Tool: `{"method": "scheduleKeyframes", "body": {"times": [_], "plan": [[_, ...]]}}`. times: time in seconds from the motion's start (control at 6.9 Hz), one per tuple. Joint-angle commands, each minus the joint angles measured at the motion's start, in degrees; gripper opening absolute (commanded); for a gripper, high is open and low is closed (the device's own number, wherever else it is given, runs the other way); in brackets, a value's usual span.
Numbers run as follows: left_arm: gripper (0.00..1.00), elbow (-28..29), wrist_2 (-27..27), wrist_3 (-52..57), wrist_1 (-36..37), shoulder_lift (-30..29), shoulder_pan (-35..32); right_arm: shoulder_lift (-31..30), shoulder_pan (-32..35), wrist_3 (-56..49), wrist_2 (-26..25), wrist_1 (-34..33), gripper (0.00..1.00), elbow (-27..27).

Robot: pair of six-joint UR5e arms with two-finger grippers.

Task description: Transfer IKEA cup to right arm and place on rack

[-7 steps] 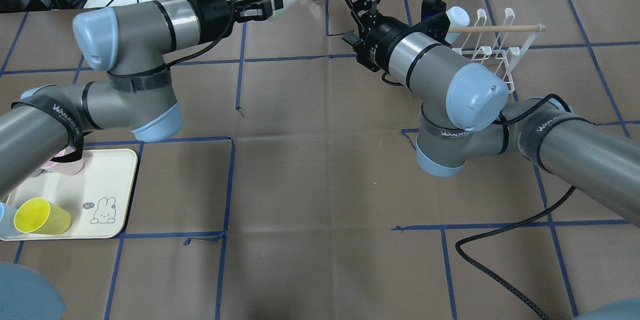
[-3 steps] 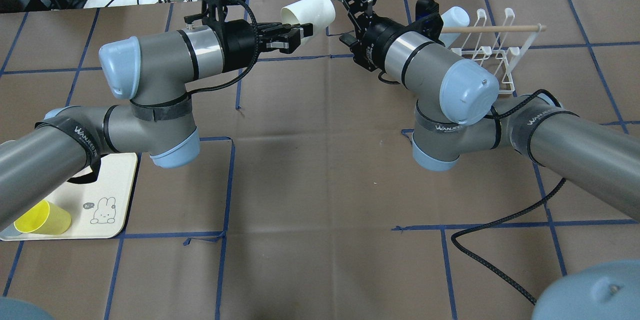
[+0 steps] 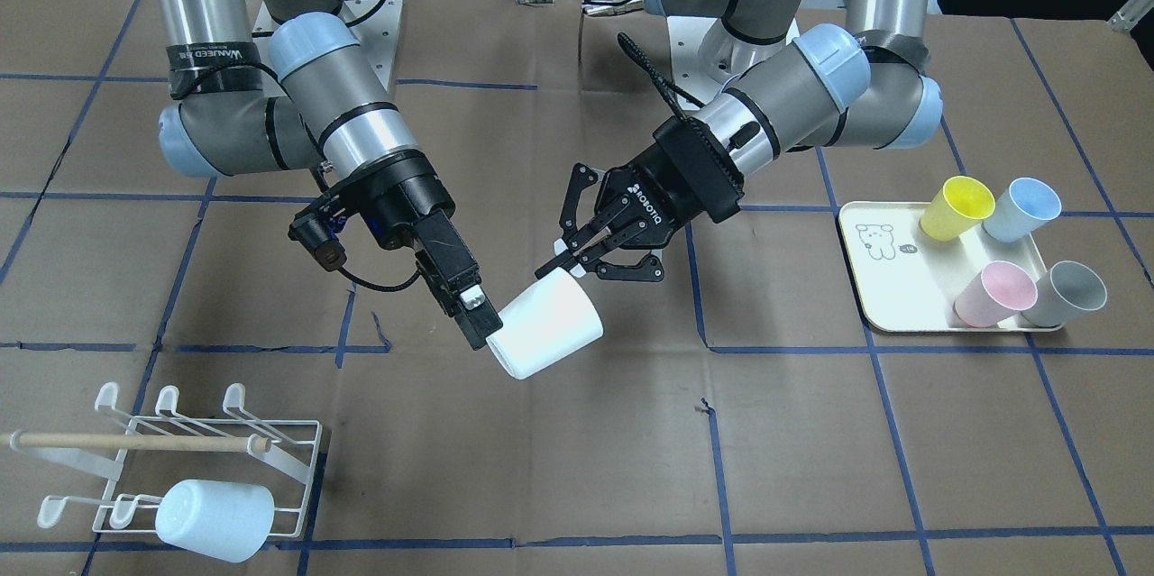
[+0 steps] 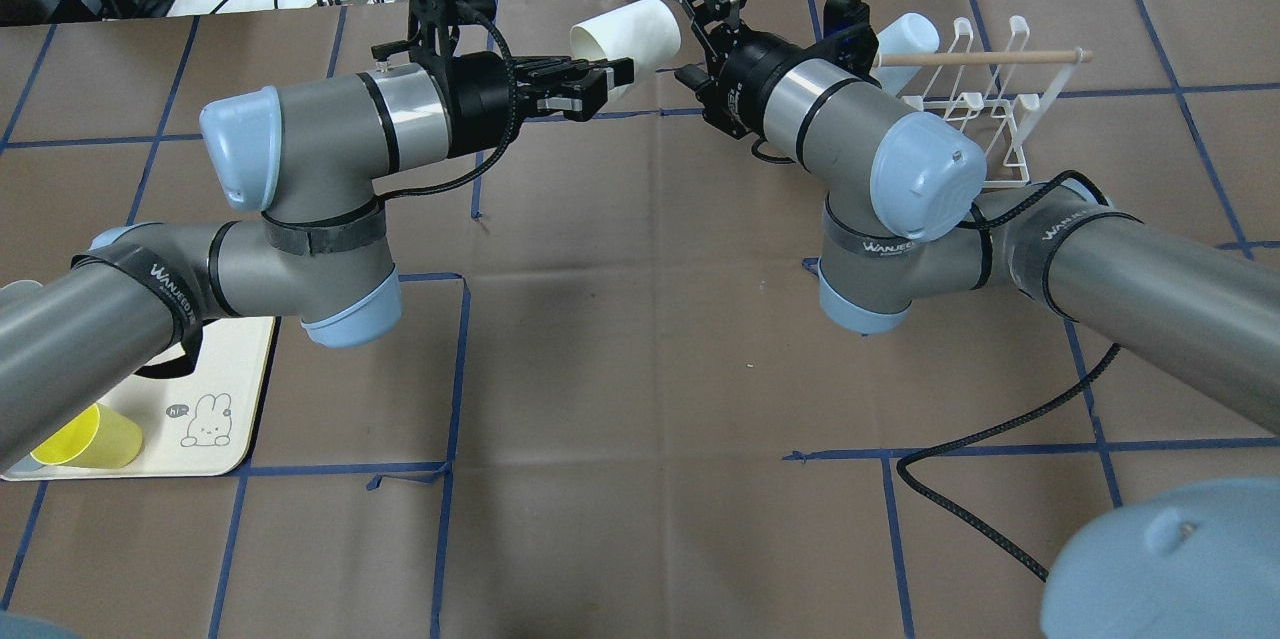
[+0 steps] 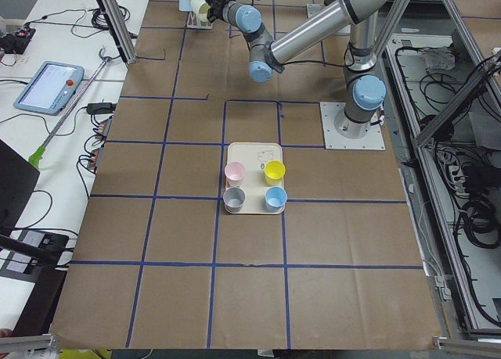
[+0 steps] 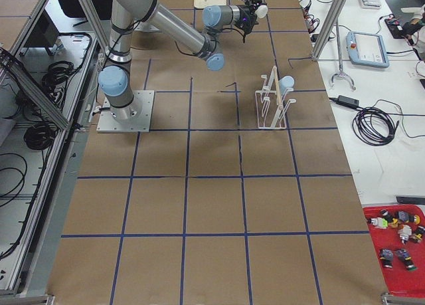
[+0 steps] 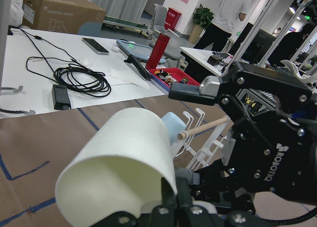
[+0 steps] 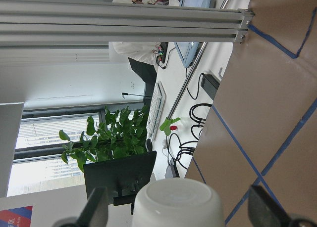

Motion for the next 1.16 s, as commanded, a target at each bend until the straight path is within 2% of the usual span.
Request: {"method": "scheduleKeyframes", "body": {"times": [0.0,1.01], "plan": [[0.00,-0.32,-0.67,-0.03,0.01,0.44,-0.01,0.70,0.19,0.07,0.03,-0.29,0.99,-0.28],[0.00,-0.32,-0.67,-0.90,0.01,0.53,-0.01,1.85,2.65,0.24,-0.67,0.06,0.99,-2.39]]}}
